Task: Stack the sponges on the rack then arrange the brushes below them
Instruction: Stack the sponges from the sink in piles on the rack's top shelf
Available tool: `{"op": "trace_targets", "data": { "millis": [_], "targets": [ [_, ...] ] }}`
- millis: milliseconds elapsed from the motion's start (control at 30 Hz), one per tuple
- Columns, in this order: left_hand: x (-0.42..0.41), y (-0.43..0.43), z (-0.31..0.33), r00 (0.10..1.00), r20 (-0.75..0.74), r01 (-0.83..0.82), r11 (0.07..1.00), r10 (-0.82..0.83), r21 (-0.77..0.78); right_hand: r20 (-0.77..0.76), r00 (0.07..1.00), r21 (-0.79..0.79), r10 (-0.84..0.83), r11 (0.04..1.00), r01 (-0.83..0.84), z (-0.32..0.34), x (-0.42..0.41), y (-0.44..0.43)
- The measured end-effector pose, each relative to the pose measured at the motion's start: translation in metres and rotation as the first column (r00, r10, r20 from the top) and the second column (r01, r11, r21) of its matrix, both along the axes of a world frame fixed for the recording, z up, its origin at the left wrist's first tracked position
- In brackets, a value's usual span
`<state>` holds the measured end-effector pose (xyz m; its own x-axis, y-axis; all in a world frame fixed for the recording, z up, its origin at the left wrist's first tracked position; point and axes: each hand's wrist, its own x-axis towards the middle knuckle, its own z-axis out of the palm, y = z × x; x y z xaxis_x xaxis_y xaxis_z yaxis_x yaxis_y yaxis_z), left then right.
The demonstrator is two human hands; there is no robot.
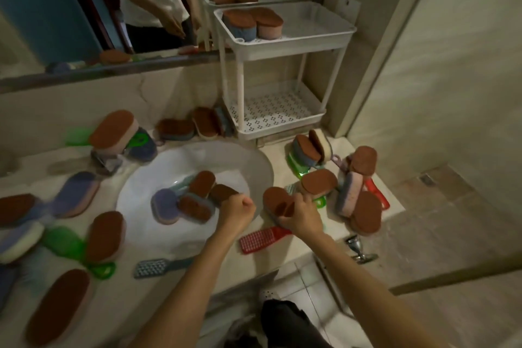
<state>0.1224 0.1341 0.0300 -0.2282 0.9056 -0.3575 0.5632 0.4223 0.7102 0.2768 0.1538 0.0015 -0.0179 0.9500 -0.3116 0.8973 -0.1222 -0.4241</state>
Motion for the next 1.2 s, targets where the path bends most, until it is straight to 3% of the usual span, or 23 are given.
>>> {"op": "trace_targets", "data": {
  "millis": [133,233,333,433,600,700,800,900,967,1133,1200],
  "targets": [
    [0.000,-0.005,-0.005,0.999,0.031,-0.016,0.999,0.017,-0.039,0.115,0.990,-0.016,0.083,0.997,-0.082,-0.013,-0.003,0.001],
    [0.001,-0.004,-0.008,0.996,0.075,-0.038,0.997,0.043,-0.066,0.112,0.989,0.000,0.093,0.996,-0.094,-0.016,0.000,0.005],
    [0.005,-0.002,-0.008,0.990,0.112,-0.071,0.992,0.082,-0.102,0.018,0.997,0.001,0.073,0.997,-0.073,-0.016,0.006,0.006],
    [0.013,0.003,-0.005,0.974,0.166,-0.137,0.983,0.157,-0.124,-0.135,0.988,0.116,0.073,0.992,-0.057,-0.010,0.010,0.005],
    [0.036,0.021,0.006,0.849,0.441,-0.225,0.955,0.290,-0.194,-0.378,0.910,0.311,0.170,0.949,-0.049,0.015,0.019,-0.003],
    [0.048,0.031,0.011,0.799,0.539,-0.198,0.963,0.267,-0.185,-0.478,0.856,0.293,0.199,0.954,-0.058,0.023,0.037,-0.007],
    [0.056,0.043,0.012,0.814,0.515,-0.225,0.963,0.269,-0.147,-0.539,0.840,0.296,0.067,0.948,0.115,0.026,0.063,0.003],
    [0.063,0.054,0.016,0.821,0.509,-0.230,0.966,0.259,-0.119,-0.458,0.824,0.269,-0.332,0.832,0.485,0.017,0.095,0.028],
    [0.069,0.058,0.020,0.841,0.490,-0.202,0.973,0.231,-0.111,-0.314,0.798,0.236,-0.514,0.772,0.590,0.006,0.111,0.041],
    [0.077,0.067,0.019,0.849,0.491,-0.169,0.981,0.195,-0.097,-0.040,0.853,0.100,-0.520,0.848,0.521,-0.015,0.122,0.053],
    [0.074,0.067,0.020,0.858,0.477,-0.172,0.981,0.192,-0.086,-0.028,0.854,0.081,-0.519,0.851,0.519,-0.014,0.123,0.056]
  ]
}}
